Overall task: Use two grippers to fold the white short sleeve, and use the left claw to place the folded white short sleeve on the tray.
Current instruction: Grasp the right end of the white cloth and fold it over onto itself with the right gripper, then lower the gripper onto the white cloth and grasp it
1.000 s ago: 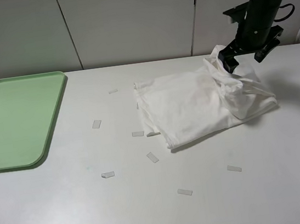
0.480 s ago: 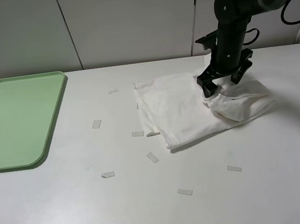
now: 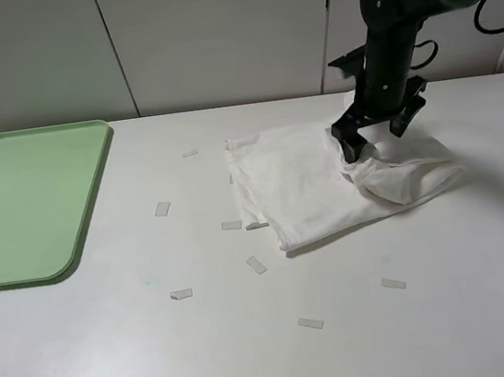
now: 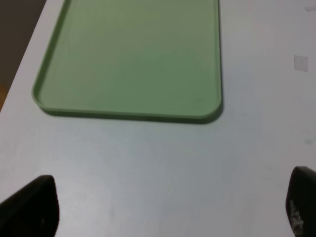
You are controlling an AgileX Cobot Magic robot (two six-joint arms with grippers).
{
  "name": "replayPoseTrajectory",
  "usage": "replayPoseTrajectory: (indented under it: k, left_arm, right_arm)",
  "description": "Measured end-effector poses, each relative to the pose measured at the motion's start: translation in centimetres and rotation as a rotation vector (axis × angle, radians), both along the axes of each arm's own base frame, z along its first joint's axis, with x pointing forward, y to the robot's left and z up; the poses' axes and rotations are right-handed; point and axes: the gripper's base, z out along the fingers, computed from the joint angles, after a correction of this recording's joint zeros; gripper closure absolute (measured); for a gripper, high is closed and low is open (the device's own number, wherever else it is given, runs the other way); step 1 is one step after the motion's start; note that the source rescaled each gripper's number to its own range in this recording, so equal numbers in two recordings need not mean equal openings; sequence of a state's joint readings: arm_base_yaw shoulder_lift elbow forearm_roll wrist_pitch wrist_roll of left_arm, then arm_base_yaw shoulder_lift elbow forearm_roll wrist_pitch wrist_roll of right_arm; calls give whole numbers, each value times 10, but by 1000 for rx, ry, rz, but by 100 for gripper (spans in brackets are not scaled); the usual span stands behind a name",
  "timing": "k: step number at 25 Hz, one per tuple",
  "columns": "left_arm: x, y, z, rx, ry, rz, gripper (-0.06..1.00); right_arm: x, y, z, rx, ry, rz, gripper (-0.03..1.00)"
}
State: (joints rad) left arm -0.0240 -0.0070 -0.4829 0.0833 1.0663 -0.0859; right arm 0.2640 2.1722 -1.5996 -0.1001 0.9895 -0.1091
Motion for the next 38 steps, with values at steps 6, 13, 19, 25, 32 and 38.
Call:
replayPoseTrajectory:
  k: [6, 13, 19, 25, 32, 38]
  left_arm:
    - [0, 0, 0, 0, 0, 0, 4]
    - [0, 0, 0, 0, 0, 0, 4]
    - [0, 0, 0, 0, 0, 0, 4]
    - [0, 0, 0, 0, 0, 0, 4]
    - [0, 0, 0, 0, 0, 0, 4]
    - [0, 0, 0, 0, 0, 0, 4]
  right_arm:
    - [-8, -2, 58, 27, -106, -3, -3]
    - [-43, -12, 140, 52, -194, -34, -3]
    - [-78, -20, 180, 86, -215, -54, -3]
    - [-131, -30, 180, 127, -174, -83, -3]
    - [-221, -53, 171, 155, -165, -159, -3]
    - [-276, -68, 168, 190, -237, -194, -3]
